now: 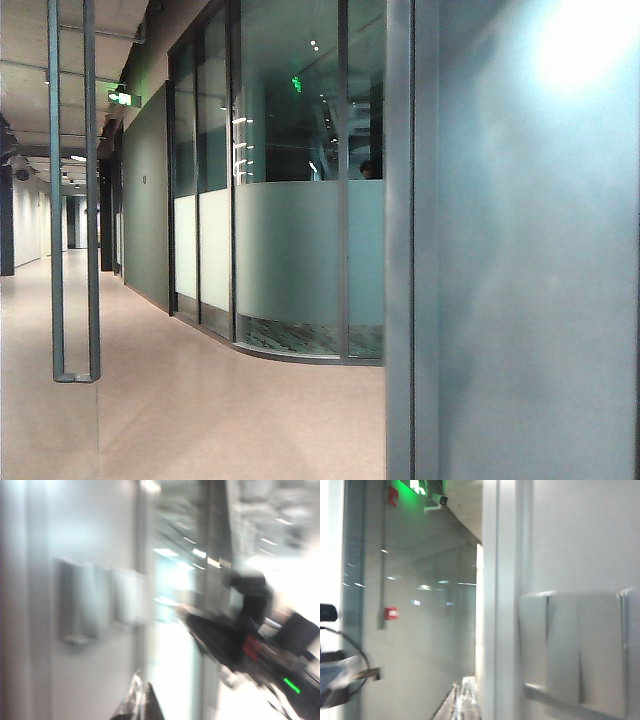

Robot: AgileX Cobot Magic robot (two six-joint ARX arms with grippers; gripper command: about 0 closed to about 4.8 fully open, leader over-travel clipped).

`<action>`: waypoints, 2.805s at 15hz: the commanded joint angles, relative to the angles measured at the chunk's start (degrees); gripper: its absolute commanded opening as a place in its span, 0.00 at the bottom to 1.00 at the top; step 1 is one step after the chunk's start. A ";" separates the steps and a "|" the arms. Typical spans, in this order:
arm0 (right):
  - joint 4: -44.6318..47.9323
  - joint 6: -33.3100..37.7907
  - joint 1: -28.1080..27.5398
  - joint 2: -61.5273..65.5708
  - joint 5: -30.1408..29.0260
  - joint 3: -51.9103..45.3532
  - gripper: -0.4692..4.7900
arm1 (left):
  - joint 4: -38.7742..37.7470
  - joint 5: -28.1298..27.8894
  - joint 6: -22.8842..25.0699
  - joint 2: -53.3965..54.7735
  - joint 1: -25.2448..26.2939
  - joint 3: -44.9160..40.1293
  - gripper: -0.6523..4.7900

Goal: Raise the arm to find the leftmost switch on the wall and turn off the lights.

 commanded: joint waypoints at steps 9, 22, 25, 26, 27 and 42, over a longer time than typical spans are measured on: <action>4.83 -7.34 13.16 11.30 21.16 11.15 0.09 | -1.03 -4.72 0.63 -0.20 -1.25 0.26 0.11; 4.42 -13.81 13.18 22.62 24.50 23.15 0.09 | -2.25 -5.33 0.63 -0.28 -1.25 0.26 0.11; 4.39 -13.81 13.09 23.28 25.27 23.15 0.09 | -2.25 -5.35 0.66 -0.28 -1.25 0.26 0.11; 4.37 -14.25 13.05 23.34 27.15 23.15 0.09 | -2.23 -5.33 0.66 -0.28 -1.25 0.26 0.11; 4.59 -15.63 13.05 23.63 28.33 23.15 0.09 | -2.25 -5.33 0.66 -0.28 -1.25 0.26 0.11; -9.79 -11.54 10.84 15.10 7.98 23.08 0.09 | -12.74 -14.99 9.40 -6.25 -1.11 0.24 0.11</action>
